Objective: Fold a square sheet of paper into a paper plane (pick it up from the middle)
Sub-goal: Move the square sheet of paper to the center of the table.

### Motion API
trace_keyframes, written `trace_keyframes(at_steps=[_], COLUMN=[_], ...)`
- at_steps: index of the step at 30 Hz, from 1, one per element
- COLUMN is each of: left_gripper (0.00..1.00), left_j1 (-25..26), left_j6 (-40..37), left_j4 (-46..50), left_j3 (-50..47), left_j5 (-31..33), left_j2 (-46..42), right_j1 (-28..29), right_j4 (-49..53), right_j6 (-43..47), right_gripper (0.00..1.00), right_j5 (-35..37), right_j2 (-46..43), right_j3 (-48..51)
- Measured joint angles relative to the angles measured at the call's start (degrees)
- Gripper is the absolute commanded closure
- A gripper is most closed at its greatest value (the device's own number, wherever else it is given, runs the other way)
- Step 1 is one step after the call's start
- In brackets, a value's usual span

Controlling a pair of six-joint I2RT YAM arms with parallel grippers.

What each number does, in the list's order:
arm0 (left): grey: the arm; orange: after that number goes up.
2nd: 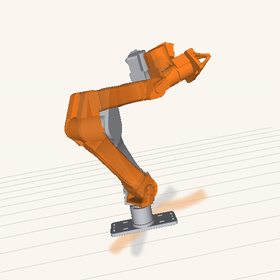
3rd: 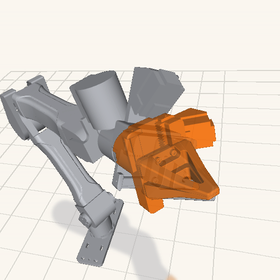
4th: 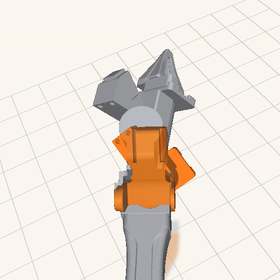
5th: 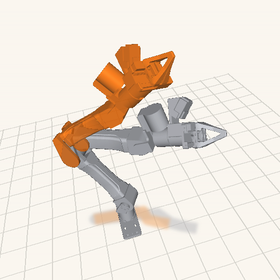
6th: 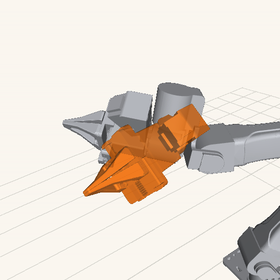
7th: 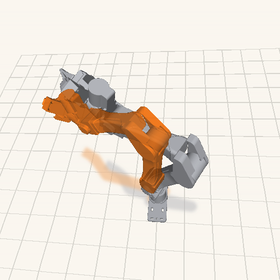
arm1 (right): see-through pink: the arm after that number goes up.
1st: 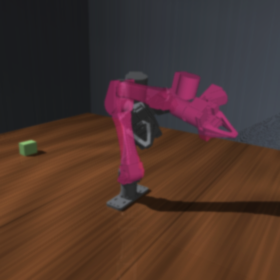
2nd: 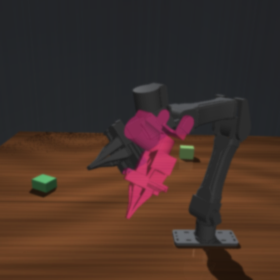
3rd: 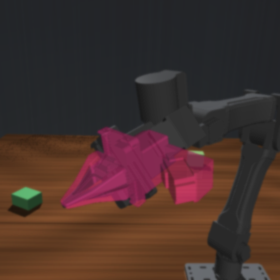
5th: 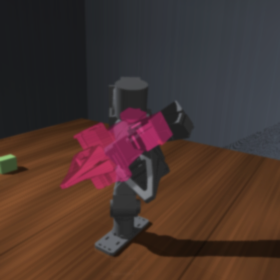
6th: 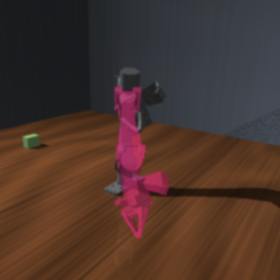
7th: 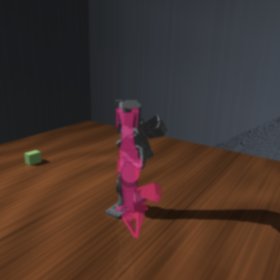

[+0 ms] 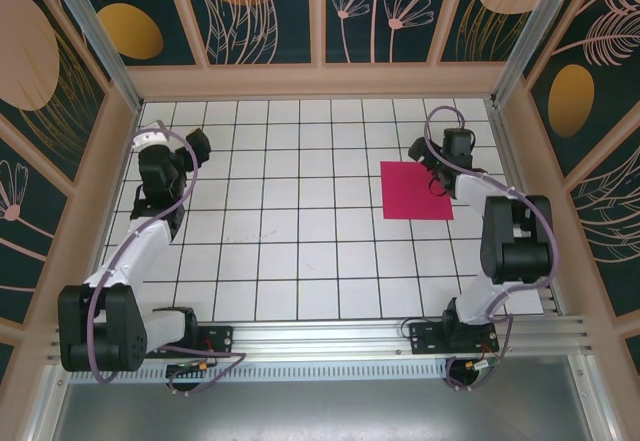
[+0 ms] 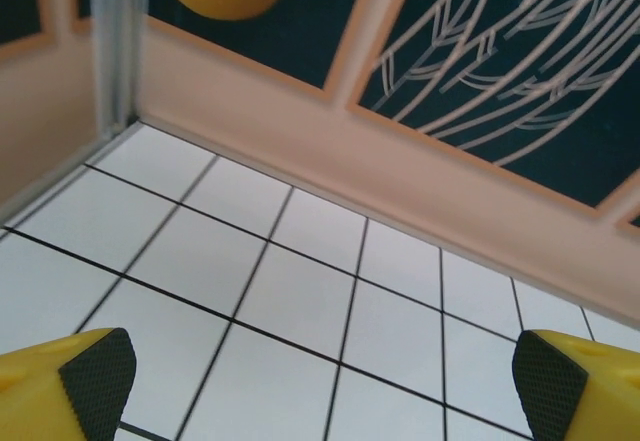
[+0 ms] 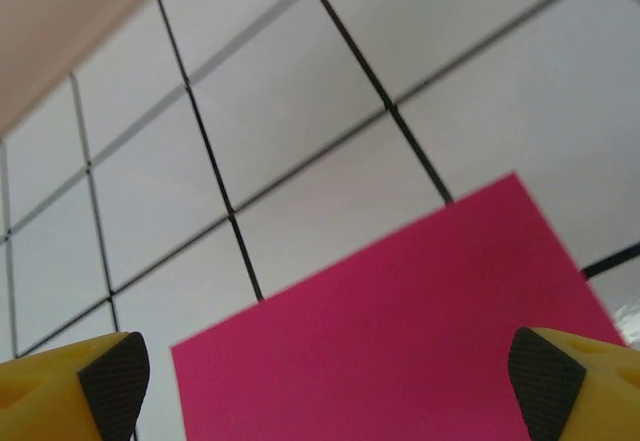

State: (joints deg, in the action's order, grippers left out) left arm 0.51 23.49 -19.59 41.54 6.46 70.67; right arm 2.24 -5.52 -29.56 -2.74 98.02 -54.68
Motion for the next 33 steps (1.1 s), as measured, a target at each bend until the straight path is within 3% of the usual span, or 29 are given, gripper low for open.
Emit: trace_keyframes(at_steps=[8,17,21,25,29,33], left_gripper=[0.02,0.01,0.01,0.01,0.01,0.02], left_j1=[-0.09,-0.11,-0.11,-0.09,-0.09,-0.09], left_j6=[0.22,0.22,0.24,0.46,0.81,0.83], left_j4=[5.95,6.95,7.04,7.04,7.43,7.87], left_j3=[1.18,1.18,1.18,1.18,1.18,1.18], left_j5=[-4.15,-6.01,-6.23,-6.25,-6.23,-6.23], left_j2=[2.36,2.64,3.10,3.56,3.96,4.09], right_j1=[1.99,5.38,12.44,24.15,33.24,36.20], right_j4=[6.93,8.57,8.48,9.20,16.31,26.45], right_j6=[-3.52,-6.43,-8.59,-10.40,-9.79,-5.42], right_gripper=[0.09,0.11,0.12,0.13,0.14,0.01], right_j5=[-3.34,-2.89,-1.62,-1.42,-1.29,0.55], right_j2=[8.63,9.94,9.68,9.55,10.36,10.91], right_j3=[-6.51,-7.82,-7.30,-7.52,-11.43,-17.66])
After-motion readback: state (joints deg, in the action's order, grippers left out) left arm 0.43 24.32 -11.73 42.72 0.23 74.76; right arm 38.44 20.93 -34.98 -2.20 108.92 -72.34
